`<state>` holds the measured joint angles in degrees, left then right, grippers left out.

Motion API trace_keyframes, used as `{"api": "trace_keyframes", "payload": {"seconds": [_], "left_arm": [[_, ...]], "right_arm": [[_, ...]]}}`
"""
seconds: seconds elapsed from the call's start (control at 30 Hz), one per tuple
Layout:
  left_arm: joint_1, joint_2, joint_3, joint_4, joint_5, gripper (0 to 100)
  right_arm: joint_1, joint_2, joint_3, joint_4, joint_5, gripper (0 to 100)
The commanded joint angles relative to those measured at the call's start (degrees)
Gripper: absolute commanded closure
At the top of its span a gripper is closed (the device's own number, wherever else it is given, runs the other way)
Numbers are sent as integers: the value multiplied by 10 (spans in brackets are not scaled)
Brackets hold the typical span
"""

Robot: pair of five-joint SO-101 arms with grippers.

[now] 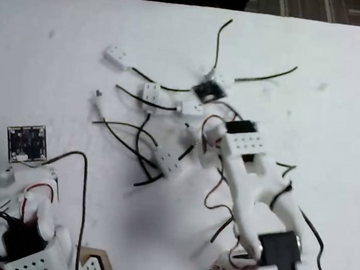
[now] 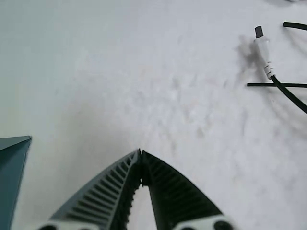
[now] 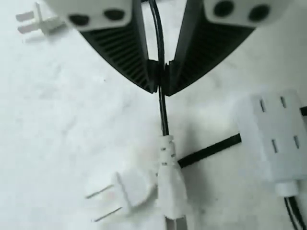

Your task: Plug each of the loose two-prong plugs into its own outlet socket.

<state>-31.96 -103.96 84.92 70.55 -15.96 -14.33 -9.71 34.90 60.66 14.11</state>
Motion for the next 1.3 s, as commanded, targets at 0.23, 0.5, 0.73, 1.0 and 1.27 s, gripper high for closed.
{"api": "trace_keyframes", "payload": {"seconds": [0.23, 0.5, 0.73, 1.0, 1.27], "left_arm": [[6, -5, -2, -8, 4, 977], [6, -5, -2, -8, 4, 977], [6, -5, -2, -8, 4, 977], [6, -5, -1, -8, 4, 977], [19, -5, 0, -7, 4, 977]], "right_arm": [[73, -140, -20, 15, -295, 982], [148, -145, -30, 15, -307, 982], [160, -145, -28, 15, -230, 981], [182, -186, -26, 29, 76, 979], [240, -240, -25, 167, 406, 824]]}}
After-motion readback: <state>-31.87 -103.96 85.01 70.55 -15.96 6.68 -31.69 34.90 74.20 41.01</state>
